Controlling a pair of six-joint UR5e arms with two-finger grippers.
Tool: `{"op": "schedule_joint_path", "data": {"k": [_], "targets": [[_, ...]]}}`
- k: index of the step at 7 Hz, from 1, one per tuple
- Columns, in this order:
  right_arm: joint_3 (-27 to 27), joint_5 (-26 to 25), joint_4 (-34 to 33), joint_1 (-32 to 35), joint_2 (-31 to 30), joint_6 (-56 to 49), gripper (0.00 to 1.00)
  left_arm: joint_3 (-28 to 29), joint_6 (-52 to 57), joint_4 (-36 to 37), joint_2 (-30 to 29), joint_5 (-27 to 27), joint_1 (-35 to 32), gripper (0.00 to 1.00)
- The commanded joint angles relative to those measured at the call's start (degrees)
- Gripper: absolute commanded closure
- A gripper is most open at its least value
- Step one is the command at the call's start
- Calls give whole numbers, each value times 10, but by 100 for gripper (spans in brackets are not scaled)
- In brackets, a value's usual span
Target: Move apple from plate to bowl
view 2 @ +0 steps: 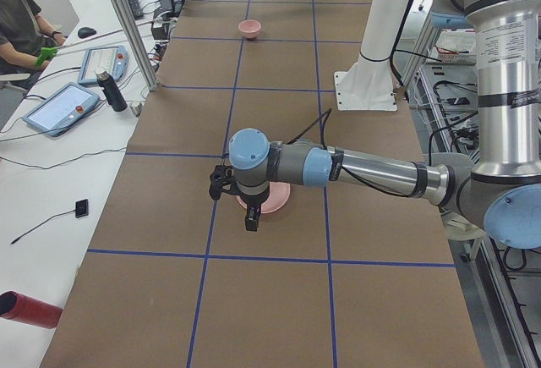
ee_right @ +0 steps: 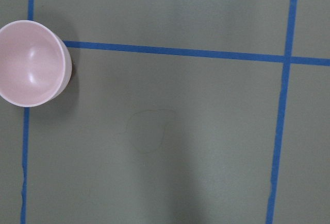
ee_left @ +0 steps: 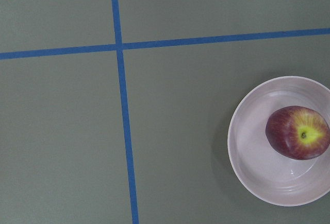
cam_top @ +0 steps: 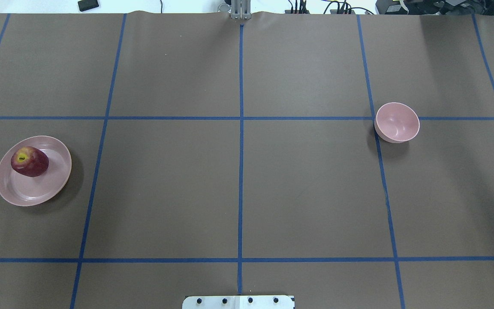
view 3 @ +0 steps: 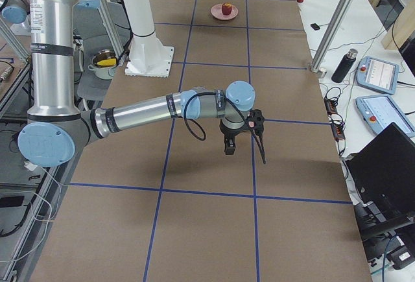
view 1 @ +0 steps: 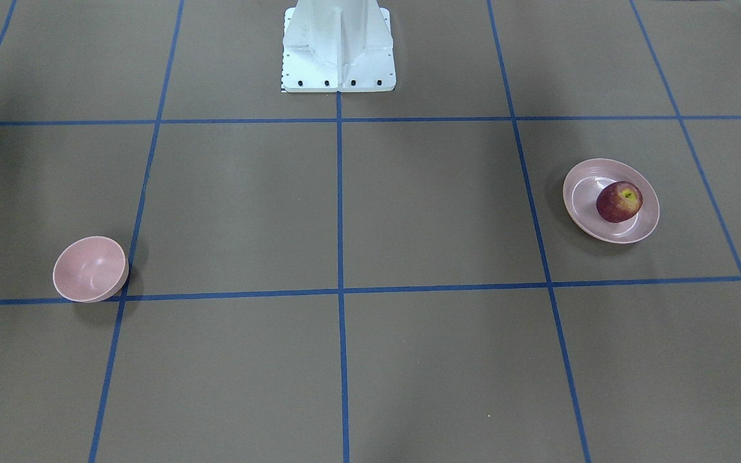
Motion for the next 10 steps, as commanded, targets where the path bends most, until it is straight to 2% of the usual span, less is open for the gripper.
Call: {"op": "schedule_joint_path", "data": {"k": [1,2,3,4,6,7,9,10], "targets": [[-3,-1,78,-59,-3,55,0,-2,-1,-9,2,-1,2,2],[-4,-21,100,-93,3,113,0,-1,-1,-9,1,0,1,2],[-12,-68,123,-142,17,159,1,-1,-1,-9,3,2,1,2],[-36,-86,131,-164,52,212,2,0,-1,-9,3,3,1,2],[-132,-92,157,-210,137,243,8,-1,0,-10,3,3,1,2],[-171,-92,159,-215,174,269,14,-1,-1,-9,3,4,1,2],[-181,-128,159,-228,183,275,13,-1,-1,-10,3,4,1,2],[-200,-130,186,-228,183,275,3,-1,-2,-10,3,4,2,2]]}}
